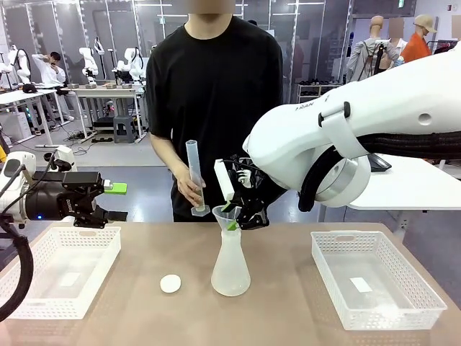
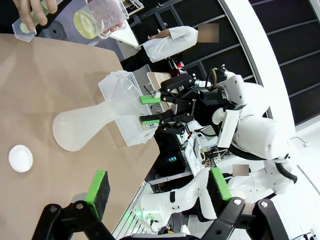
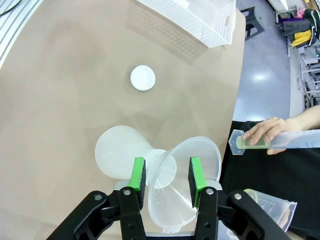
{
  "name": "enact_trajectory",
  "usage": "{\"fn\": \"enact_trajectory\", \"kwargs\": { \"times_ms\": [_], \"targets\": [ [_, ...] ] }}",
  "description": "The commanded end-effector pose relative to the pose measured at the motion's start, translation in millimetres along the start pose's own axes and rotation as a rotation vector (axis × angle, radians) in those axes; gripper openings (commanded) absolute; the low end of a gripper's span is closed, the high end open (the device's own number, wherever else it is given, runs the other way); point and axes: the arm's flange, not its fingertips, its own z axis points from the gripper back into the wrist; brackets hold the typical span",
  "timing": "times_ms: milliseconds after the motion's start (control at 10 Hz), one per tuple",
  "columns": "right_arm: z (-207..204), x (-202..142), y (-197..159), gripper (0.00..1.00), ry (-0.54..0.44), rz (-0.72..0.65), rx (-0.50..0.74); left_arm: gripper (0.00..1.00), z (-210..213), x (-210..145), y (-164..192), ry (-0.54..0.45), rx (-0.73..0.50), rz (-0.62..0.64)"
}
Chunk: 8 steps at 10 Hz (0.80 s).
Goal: Prepare the solutions needed for the experiment.
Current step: Pick up the Plastic Funnel and insert it into the Big flask, then once the solution is in the Big flask , pick up the Plastic Funnel and place it back into the right Organizing basket.
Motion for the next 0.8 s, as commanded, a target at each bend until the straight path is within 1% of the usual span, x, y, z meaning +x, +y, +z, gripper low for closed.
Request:
{"fn": "enact_trajectory", "kwargs": {
  "times_ms": [0,700],
  "targets": [
    [0.1,-0.8,-0.1,0.45,-0.002,-0.002,0.0,1.0,-3.1,0.5,-1.8,-0.021,-0.024,0.016],
    [0.1,-0.8,-0.1,0.45,-0.002,-0.002,0.0,1.0,-3.1,0.5,-1.8,-0.021,-0.024,0.016]
  ]
}}
